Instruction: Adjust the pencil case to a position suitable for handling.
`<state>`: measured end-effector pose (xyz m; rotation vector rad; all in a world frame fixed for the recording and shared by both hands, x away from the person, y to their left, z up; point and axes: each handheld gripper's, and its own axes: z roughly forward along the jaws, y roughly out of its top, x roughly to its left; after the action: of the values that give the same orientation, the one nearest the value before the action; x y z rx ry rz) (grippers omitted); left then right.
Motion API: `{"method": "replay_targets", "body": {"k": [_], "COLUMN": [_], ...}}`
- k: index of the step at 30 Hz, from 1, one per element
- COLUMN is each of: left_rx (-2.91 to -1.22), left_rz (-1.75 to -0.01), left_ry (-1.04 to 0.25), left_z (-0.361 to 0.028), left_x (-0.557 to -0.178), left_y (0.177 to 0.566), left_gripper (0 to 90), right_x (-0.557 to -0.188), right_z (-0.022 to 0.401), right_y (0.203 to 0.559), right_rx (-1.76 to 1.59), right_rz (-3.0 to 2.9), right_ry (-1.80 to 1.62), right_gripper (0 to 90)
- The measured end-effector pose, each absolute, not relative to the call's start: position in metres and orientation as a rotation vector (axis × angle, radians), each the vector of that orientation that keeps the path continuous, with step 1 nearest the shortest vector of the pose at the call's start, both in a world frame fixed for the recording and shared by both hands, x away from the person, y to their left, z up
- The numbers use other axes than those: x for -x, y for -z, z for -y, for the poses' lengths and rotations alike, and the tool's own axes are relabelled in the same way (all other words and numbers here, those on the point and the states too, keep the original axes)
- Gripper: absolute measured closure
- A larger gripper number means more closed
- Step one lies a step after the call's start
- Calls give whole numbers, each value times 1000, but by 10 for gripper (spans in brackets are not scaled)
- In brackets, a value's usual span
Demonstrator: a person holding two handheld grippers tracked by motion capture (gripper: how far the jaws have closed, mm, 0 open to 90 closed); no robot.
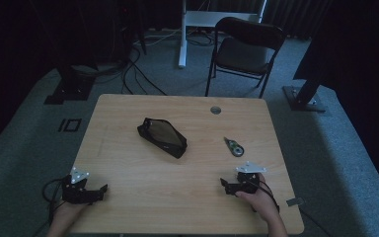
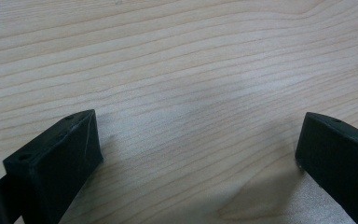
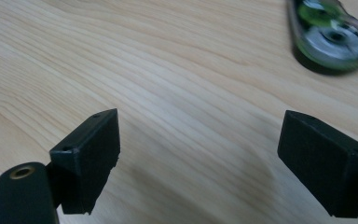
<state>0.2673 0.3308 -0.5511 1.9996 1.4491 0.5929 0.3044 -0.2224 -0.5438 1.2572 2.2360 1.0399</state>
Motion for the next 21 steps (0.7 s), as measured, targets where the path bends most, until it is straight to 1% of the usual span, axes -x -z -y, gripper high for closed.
{"method": "replay_targets", "body": {"k": [9, 21], "left_rx": [-1999, -1998], "left_rz": [-1449, -1451], "left_ry": [-593, -592], "left_z": [-331, -331], "left_x": [-267, -267], "left_y": [551, 551], "left_gripper": [1, 0], "right_x": [-320, -342], "right_z": [201, 169], "right_y": [547, 540], "right_rx": [-1228, -1154], "right_rz": [-2269, -2279], "right_ry": [-1061, -1129], "right_gripper": [124, 128]}}
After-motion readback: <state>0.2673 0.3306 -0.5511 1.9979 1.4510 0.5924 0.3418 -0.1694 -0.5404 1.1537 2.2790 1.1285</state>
